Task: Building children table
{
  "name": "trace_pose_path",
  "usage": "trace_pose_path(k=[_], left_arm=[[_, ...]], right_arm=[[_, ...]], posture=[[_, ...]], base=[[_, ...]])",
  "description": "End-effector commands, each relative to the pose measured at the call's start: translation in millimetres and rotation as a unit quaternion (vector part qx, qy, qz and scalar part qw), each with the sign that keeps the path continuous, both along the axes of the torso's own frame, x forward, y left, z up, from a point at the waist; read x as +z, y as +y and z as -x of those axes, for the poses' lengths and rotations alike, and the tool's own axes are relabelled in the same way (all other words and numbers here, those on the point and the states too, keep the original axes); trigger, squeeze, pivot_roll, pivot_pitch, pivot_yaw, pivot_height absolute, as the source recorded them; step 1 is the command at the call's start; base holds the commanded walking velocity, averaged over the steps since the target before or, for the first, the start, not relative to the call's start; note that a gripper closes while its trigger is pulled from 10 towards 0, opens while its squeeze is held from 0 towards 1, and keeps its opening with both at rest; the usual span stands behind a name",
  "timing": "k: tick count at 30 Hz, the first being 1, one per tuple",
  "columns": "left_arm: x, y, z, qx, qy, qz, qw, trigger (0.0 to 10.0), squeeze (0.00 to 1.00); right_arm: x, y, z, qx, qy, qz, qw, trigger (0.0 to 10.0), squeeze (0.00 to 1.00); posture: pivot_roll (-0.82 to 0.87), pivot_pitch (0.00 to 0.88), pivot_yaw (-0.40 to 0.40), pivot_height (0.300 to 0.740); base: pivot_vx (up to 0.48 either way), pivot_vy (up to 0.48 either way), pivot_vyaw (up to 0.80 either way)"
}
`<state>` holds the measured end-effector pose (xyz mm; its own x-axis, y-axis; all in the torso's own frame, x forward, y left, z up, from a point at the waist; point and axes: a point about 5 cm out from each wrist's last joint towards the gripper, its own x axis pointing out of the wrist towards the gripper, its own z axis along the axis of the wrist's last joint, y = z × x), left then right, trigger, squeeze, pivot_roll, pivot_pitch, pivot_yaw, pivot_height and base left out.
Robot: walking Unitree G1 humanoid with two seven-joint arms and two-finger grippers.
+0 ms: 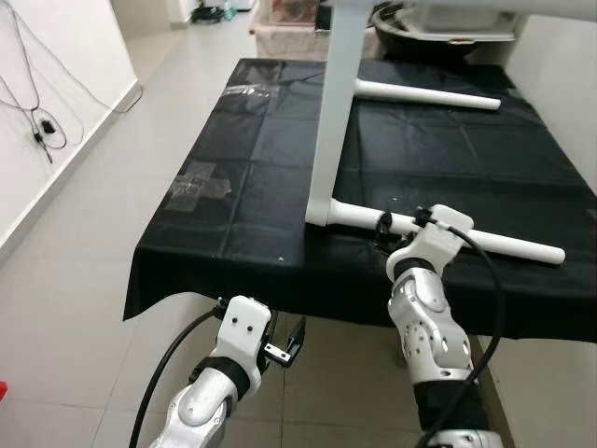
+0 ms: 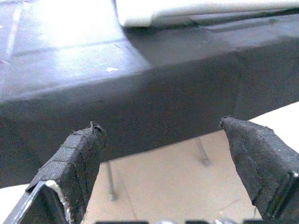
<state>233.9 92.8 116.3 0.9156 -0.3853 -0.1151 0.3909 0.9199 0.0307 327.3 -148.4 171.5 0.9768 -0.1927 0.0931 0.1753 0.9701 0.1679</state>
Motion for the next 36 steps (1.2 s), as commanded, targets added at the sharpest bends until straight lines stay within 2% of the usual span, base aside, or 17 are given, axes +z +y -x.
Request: trace_pose_path(k=[1, 2, 5, 7, 16, 29, 35, 36], left_arm=[[-6, 0.4, 1.9, 0.001, 0.006, -0.009, 1.0, 10.0, 0.0], [-6, 0.4, 1.9, 0.001, 0.006, -0.009, 1.0, 10.0, 0.0], [-6, 1.0, 0.8, 0.008, 0.003, -0.007, 1.0, 10.0, 0.0], [-6, 0.9, 0.5, 0.008, 0.002, -0.005, 1.0, 10.0, 0.0], [-7, 1.7, -2.1, 0.009, 0.0, -0.001, 1.0, 10.0, 0.0], [-9, 1.9, -3.8, 0.011, 0.002, 0.009, 1.0, 10.0, 0.0], [-9, 1.8, -3.3, 0.007, 0.006, 0.018, 1.0, 10.0, 0.0], [-9, 1.9, -3.2, 0.008, 0.005, 0.018, 1.0, 10.0, 0.0]], right_arm=[[-3, 3.4, 5.1, 0.018, -0.008, 0.034, 0.999, 10.0, 0.0], [-3, 3.4, 5.1, 0.018, -0.008, 0.034, 0.999, 10.0, 0.0], [-14, 6.4, 16.7, 0.06, -0.02, 0.101, 0.993, 10.0, 0.0], [-18, 7.2, 19.3, 0.07, -0.019, 0.118, 0.99, 10.0, 0.0], [-30, 9.1, 23.4, 0.091, -0.011, 0.144, 0.985, 10.0, 0.0], [-35, 7.2, 23.4, 0.094, -0.007, 0.147, 0.985, 10.0, 0.0], [-34, 5.7, 24.1, 0.085, -0.012, 0.151, 0.985, 10.0, 0.0], [-32, 4.9, 24.0, 0.073, -0.017, 0.168, 0.983, 10.0, 0.0]], posture=[[0.08, 0.107, -0.029, 0.74], [0.08, 0.107, -0.029, 0.74], [0.07, 0.103, -0.03, 0.74], [0.07, 0.099, -0.032, 0.74], [0.07, 0.082, -0.033, 0.74], [0.06, 0.069, -0.036, 0.74], [0.07, 0.062, -0.033, 0.74], [0.07, 0.062, -0.034, 0.74]], base=[[0.0, 0.0, 0.0], [0.0, 0.0, 0.0], [0.0, 0.0, 0.0], [0.0, -0.126, 0.0], [0.19, -0.333, 0.0], [0.367, -0.302, 0.0], [0.056, 0.0, 0.0], [0.0, 0.0, 0.0]])
